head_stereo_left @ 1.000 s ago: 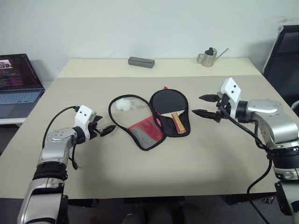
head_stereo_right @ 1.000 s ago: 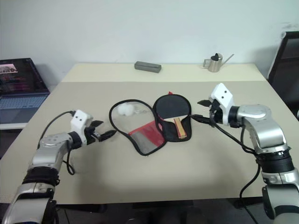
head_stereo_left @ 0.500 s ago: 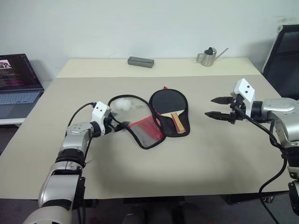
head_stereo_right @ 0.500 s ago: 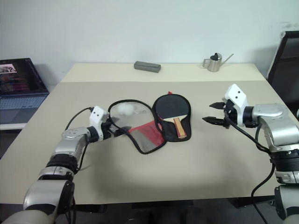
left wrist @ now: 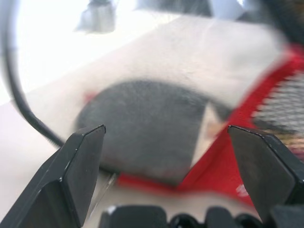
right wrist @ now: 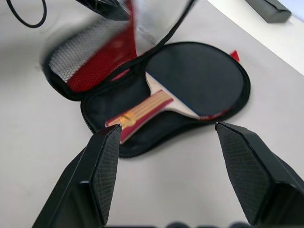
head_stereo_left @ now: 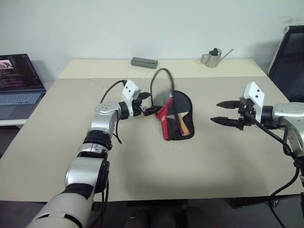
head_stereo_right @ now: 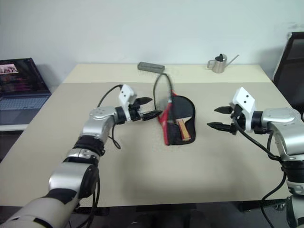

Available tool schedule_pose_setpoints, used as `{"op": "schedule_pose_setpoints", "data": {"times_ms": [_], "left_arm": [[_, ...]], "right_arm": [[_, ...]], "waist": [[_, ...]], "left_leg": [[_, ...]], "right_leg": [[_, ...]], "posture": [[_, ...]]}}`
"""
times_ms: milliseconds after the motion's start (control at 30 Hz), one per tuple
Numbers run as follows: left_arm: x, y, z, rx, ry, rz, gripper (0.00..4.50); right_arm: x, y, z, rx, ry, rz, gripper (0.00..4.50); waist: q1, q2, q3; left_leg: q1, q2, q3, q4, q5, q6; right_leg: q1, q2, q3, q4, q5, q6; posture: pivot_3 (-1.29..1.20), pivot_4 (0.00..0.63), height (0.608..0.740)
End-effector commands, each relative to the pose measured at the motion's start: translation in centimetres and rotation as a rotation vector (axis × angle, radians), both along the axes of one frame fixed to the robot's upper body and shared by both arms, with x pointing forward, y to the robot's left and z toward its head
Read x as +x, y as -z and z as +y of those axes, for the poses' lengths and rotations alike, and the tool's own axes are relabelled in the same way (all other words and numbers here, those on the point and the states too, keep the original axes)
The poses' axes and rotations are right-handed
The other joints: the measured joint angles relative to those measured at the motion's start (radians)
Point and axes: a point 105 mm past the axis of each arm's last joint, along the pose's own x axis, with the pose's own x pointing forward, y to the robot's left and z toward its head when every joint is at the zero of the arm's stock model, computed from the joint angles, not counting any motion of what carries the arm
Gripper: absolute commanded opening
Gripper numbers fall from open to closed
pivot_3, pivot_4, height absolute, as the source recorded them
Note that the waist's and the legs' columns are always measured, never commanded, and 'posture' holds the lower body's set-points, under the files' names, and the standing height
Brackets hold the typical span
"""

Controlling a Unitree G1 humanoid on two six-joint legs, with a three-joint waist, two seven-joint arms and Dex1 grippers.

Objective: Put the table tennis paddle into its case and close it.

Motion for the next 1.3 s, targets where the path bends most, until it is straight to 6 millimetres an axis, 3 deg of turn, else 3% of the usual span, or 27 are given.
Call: {"op": "schedule_pose_setpoints", "data": {"times_ms": [33, 167, 367, 600, 833, 933, 1067, 1300], "left_arm": [[0.1, -0.5, -2.8, 0.019, 0.052, -0.03, 4.5], [0.5, 0.5, -3.8, 0.035, 0.014, -0.019, 4.5], [0.9, 0.7, -3.5, 0.029, -0.037, -0.048, 4.5], [-1.0, -0.8, -0.9, -0.062, 0.104, -0.054, 4.5], [-2.6, -0.9, 3.6, -0.039, 0.037, -0.071, 4.5], [-3.4, -1.2, 5.0, -0.035, 0.002, -0.083, 4.5], [-4.7, -1.7, 5.8, -0.031, -0.013, -0.093, 4.5], [-6.9, -2.7, 5.2, -0.028, 0.031, -0.089, 4.5]], "right_arm": [[-0.5, -1.7, 0.0, 0.013, 0.0, -0.062, 3.43], [-0.5, -1.7, -0.2, 0.018, 0.018, -0.063, 3.43], [-0.3, -1.6, 0.3, 0.054, 0.038, -0.056, 3.43], [0.2, -0.2, 3.3, 0.225, 0.071, 0.067, 3.43], [2.5, 1.1, 4.3, 0.301, 0.182, 0.147, 3.43], [3.7, 1.5, 4.7, 0.306, 0.223, 0.169, 4.36], [5.4, 2.3, 5.2, 0.308, 0.299, 0.198, 4.44], [7.8, 4.4, 6.0, 0.351, 0.448, 0.319, 4.44]], "waist": [[0.001, 0.0, 0.0], [-0.005, -0.001, 0.0], [-0.001, -0.001, 0.0], [-0.007, 0.0, 0.001], [-0.009, 0.0, 0.001], [-0.004, 0.0, 0.001], [-0.003, 0.0, 0.001], [-0.003, 0.0, 0.001]], "left_leg": [[0.0, 0.0, 0.0, 0.0, 0.0, 0.0], [0.0, 0.0, 0.001, 0.002, 0.0, 0.0], [0.0, 0.0, 0.001, 0.004, 0.0, 0.0], [0.0, 0.001, 0.0, 0.005, 0.0, 0.0], [0.0, 0.002, -0.004, 0.007, 0.0, 0.0], [0.0, 0.002, -0.005, 0.007, 0.0, 0.0], [0.0, 0.002, -0.005, 0.007, 0.0, 0.0], [0.0, 0.002, -0.005, 0.007, 0.0, 0.0]], "right_leg": [[0.0, 0.0, 0.0, 0.0, 0.0, 0.0], [0.0, 0.0, 0.001, 0.001, 0.0, 0.0], [0.0, 0.001, 0.001, 0.002, 0.001, 0.001], [0.0, 0.001, 0.002, 0.003, 0.002, 0.003], [0.0, 0.001, 0.004, 0.005, 0.002, 0.002], [0.0, 0.001, 0.003, 0.005, 0.002, 0.002], [0.0, 0.001, 0.003, 0.005, 0.002, 0.002], [-0.001, 0.001, 0.004, 0.006, 0.002, 0.002]], "posture": [[0.0, 0.15, 0.74], [0.0, 0.15, 0.74], [0.0, 0.15, 0.74], [0.0, 0.15, 0.74], [0.0, 0.15, 0.74], [0.0, 0.15, 0.74], [0.0, 0.15, 0.74], [0.0, 0.15, 0.74]]}}
